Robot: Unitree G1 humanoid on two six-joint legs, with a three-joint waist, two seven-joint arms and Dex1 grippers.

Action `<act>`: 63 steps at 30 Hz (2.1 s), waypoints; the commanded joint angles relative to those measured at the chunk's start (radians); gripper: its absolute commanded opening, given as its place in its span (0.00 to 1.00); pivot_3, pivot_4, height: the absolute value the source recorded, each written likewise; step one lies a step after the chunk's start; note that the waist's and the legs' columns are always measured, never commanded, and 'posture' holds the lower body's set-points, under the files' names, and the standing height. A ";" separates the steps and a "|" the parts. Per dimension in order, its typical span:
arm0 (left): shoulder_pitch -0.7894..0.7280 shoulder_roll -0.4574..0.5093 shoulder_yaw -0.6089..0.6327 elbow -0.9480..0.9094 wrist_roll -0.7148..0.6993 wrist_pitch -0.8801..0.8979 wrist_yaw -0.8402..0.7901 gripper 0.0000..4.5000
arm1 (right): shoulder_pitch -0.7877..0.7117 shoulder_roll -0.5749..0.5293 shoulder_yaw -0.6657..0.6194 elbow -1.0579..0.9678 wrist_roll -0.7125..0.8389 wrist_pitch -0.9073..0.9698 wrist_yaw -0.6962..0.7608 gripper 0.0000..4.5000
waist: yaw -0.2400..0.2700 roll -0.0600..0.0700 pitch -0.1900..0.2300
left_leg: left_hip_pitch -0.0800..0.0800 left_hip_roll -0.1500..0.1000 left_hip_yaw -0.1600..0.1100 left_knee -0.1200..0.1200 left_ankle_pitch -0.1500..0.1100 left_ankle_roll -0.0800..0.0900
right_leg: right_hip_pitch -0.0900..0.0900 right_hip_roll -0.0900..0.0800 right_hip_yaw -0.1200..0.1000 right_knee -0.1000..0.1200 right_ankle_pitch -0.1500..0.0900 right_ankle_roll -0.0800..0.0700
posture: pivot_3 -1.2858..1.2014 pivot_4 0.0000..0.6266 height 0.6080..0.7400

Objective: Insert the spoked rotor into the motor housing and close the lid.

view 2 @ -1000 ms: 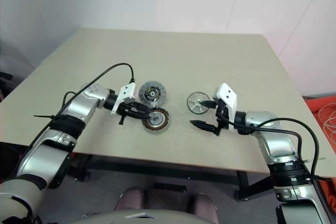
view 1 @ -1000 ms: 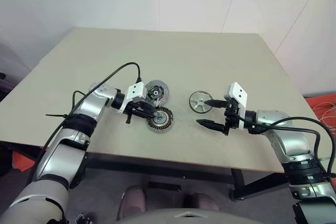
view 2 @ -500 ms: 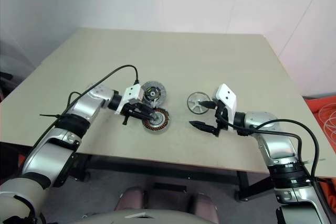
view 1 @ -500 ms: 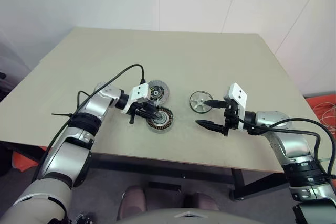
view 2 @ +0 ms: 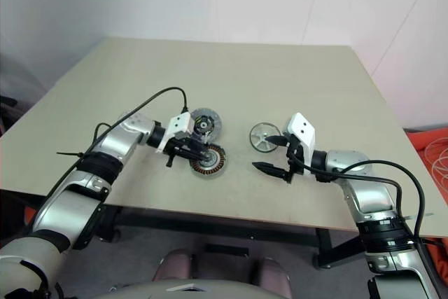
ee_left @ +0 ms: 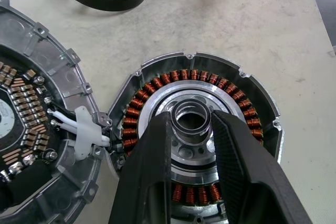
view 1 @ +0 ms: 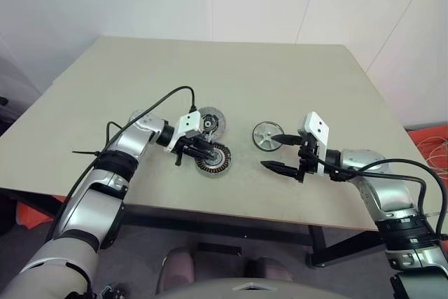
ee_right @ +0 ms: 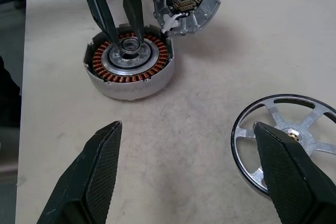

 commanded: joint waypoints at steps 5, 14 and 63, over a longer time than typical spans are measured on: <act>-0.030 0.000 0.006 -0.042 -0.021 0.048 -0.026 0.46 | -0.005 0.000 -0.005 -0.044 0.015 -0.017 -0.004 1.00 | 0.000 0.000 0.000 | 0.000 0.000 0.000 0.000 0.000 0.000 | 0.000 0.000 0.000 0.000 0.000 0.000 | 0.52 0.00 1.00; -0.031 0.023 0.025 -0.142 -0.026 0.087 0.006 1.00 | -0.007 -0.002 -0.003 -0.048 0.017 -0.013 -0.004 1.00 | 0.000 0.000 0.000 | 0.000 0.000 0.000 0.000 0.000 0.000 | 0.000 0.000 0.000 0.000 0.000 0.000 | 0.52 0.00 1.00; 0.560 0.227 0.435 -0.643 -0.280 0.316 0.523 1.00 | -0.469 0.370 0.319 0.440 -0.148 -0.061 0.117 0.01 | -0.056 0.000 0.000 | 0.000 0.001 -0.001 -0.001 0.001 -0.003 | -0.001 0.001 0.000 0.002 0.000 -0.001 | 0.52 0.00 1.00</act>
